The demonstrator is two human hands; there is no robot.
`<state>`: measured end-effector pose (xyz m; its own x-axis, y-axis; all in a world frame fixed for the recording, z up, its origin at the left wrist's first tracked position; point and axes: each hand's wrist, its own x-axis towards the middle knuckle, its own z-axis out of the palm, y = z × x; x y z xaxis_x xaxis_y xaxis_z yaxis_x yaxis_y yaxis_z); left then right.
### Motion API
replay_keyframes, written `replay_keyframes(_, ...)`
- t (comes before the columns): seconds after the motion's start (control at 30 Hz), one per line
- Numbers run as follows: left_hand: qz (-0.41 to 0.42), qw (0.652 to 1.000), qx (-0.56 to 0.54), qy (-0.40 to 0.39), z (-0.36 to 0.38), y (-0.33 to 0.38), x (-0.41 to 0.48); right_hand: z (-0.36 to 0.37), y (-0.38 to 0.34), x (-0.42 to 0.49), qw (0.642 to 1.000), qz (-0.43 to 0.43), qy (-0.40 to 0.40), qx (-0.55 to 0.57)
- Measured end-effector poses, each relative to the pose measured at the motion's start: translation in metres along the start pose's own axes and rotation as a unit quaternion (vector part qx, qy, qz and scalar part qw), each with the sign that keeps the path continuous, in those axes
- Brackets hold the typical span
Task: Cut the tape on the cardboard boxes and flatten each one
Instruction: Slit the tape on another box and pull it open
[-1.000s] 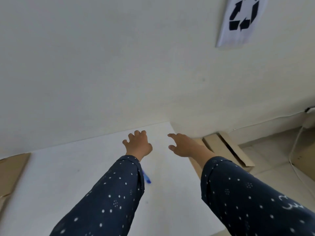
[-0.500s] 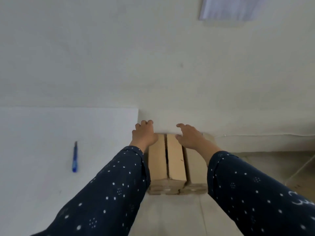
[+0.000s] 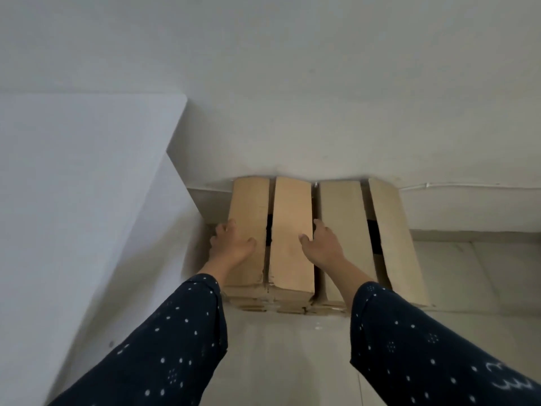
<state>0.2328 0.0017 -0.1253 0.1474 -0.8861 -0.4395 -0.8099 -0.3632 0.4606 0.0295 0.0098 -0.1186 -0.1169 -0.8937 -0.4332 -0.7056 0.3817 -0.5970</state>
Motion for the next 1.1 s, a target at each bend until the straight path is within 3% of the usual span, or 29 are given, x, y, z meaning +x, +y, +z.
replay_keyframes(0.2,-0.117,0.984,-0.132,0.002,0.049,-0.034,0.044,0.063,0.034,0.034,0.994,0.057,-0.001,0.09)
replay_keyframes(0.43,-0.139,0.98,-0.14,0.034,0.036,-0.02,0.025,0.055,0.021,0.016,0.99,0.08,0.033,0.11)
replay_keyframes(0.87,-0.039,0.978,-0.197,0.052,-0.192,0.095,-0.158,-0.151,-0.152,-0.16,0.99,0.014,0.102,0.095)
replay_keyframes(1.1,-0.043,0.964,-0.242,0.102,-0.315,0.072,-0.193,-0.179,-0.272,-0.216,0.976,-0.032,0.091,0.194)
